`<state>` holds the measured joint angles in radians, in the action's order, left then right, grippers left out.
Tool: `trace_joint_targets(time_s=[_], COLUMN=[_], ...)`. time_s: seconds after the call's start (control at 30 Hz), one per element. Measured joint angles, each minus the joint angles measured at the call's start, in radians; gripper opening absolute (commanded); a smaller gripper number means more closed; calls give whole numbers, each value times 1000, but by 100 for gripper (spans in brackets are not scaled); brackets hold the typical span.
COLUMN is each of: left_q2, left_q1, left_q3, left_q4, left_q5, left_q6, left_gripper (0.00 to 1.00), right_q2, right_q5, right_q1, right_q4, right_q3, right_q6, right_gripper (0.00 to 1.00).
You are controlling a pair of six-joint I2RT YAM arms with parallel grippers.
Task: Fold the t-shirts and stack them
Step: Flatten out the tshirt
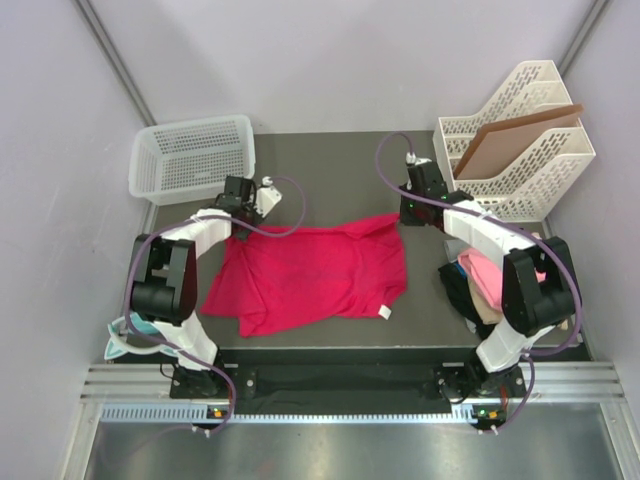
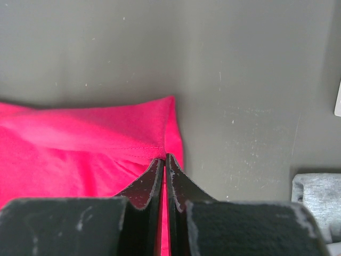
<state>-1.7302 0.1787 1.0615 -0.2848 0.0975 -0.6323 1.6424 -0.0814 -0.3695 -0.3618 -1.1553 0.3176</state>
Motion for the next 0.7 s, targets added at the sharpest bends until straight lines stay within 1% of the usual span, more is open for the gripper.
trace_joint_targets(time_s=[0.03,0.1,0.4,0.7], left_q2=[1,6,68,166], left_q1=[-12,-41,-141,-151], left_q3=[-2,-9,-51,-56], left_q4=[2,2,-19,-55], left_q5=[0,0,-11,-22], left_q6=[-2,-8,-34,-49], left_gripper=[23,21,22,22], right_q2=[0,0,-2,-2], right_q5=[0,2,11,-2], right_q1=[0,2,41,72], right_q4=[2,2,3,1], right_q3=[2,2,2,-1], right_q6=[0,0,-2,-5], right_gripper=[0,0,0,0])
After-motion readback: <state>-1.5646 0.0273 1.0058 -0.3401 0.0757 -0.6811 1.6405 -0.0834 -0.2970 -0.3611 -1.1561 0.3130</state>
